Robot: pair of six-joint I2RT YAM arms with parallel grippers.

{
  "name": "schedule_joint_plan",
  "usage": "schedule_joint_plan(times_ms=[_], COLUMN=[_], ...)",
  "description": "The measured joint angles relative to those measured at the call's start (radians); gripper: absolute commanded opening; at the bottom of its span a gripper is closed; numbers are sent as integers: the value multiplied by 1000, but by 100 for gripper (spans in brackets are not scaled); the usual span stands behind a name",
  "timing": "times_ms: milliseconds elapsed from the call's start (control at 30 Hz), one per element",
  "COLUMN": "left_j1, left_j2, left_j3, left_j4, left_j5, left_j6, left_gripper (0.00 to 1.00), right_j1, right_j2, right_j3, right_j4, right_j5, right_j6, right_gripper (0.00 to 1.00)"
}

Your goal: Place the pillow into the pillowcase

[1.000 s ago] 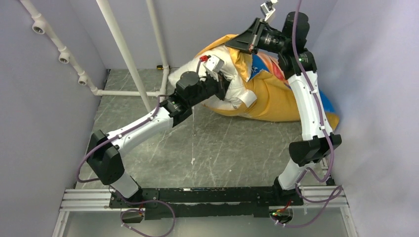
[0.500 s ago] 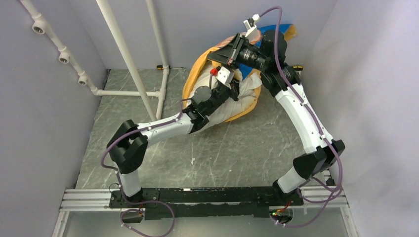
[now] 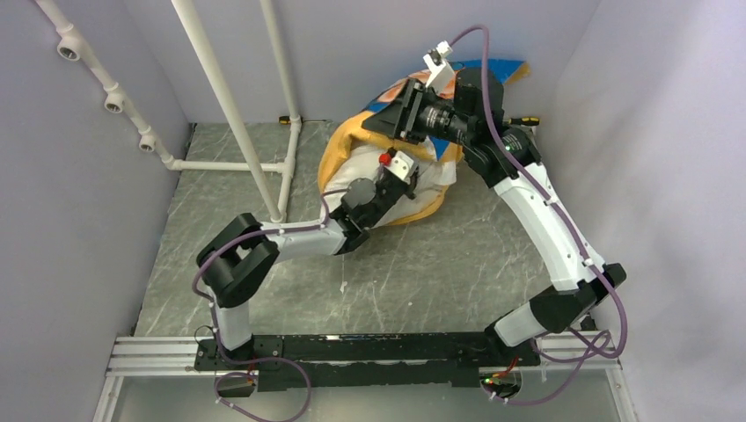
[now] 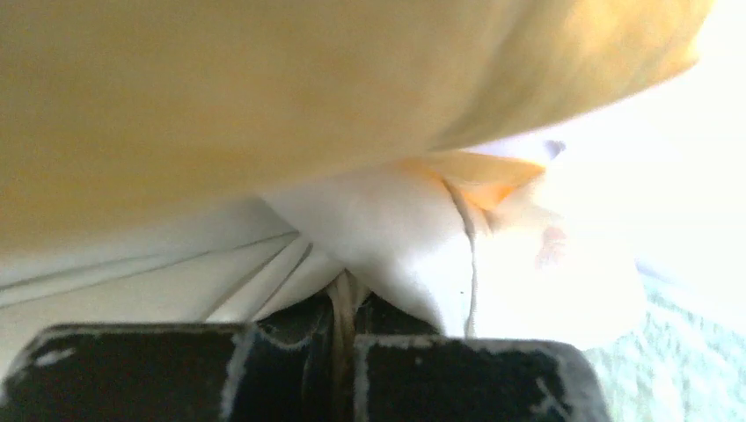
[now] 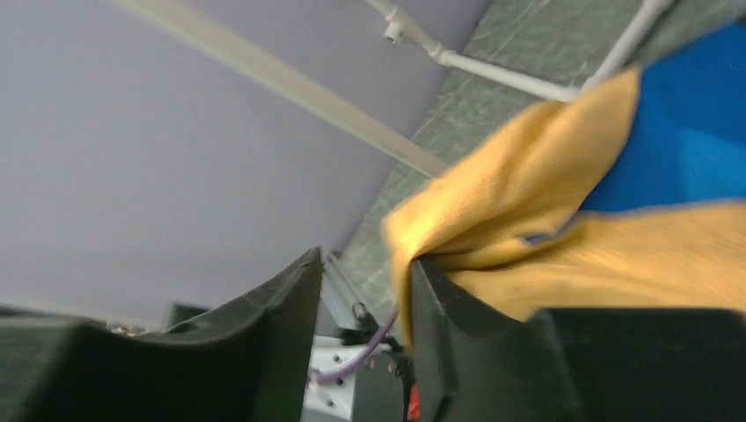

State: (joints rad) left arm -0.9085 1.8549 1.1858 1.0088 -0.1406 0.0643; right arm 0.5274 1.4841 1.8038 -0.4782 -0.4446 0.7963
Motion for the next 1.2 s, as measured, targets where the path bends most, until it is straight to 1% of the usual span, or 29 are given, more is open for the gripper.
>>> schedule_joint_plan(times_ms=[67, 133, 167, 267, 400, 500, 567, 667, 733, 800, 867, 900, 933, 1000, 1067, 1100, 1133, 1200], left_j1=[11, 34, 49, 112, 179, 201, 202, 200, 201, 201, 203, 203, 203, 204, 205, 206, 208, 213], left_j2=[-50, -101, -126, -205, -277, -299, -304, -314, -319, -323, -327, -328, -330, -336, -345, -353, -355, -362], left_j3=[-74, -125, -138, -148, -148, -135, -125, -123, -123, -123, -123, -123, -124, -130, -142, -156, -159, -172], left_j4=[-53, -119, -150, -254, -356, -436, -477, -515, -529, -537, -547, -549, -551, -550, -550, -549, -548, -549], left_j5=[4, 26, 37, 60, 62, 65, 71, 85, 92, 99, 111, 117, 121, 126, 129, 129, 130, 134], left_j6=[-17, -64, -91, -179, -261, -296, -309, -323, -332, -339, -344, -345, -348, -351, -359, -365, -367, -372], left_gripper=[0, 0, 0, 0, 0, 0, 0, 0, 0, 0, 0, 0, 0, 0, 0, 0, 0, 0], right_j1=[28, 51, 57, 54, 47, 50, 52, 57, 62, 63, 63, 63, 63, 63, 63, 63, 63, 60], right_j2=[4, -9, -21, -74, -144, -188, -207, -189, -152, -101, -59, -44, -27, 7, 37, 51, 60, 64], right_j3=[64, 114, 132, 172, 172, 98, 23, -78, -106, -111, -111, -111, -110, -103, -87, -80, -76, -75], right_j4=[-60, -106, -129, -198, -275, -286, -289, -284, -277, -253, -212, -195, -171, -128, -101, -87, -76, -65], right_j5=[-14, -4, 10, 97, 177, 190, 197, 212, 231, 253, 261, 262, 260, 254, 244, 235, 227, 217], right_j6=[-73, -140, -171, -262, -382, -464, -507, -563, -594, -626, -652, -661, -669, -687, -703, -706, -711, -715], right_gripper=[83, 93, 96, 96, 84, 80, 82, 89, 92, 92, 87, 81, 68, 38, 15, 2, 0, 0])
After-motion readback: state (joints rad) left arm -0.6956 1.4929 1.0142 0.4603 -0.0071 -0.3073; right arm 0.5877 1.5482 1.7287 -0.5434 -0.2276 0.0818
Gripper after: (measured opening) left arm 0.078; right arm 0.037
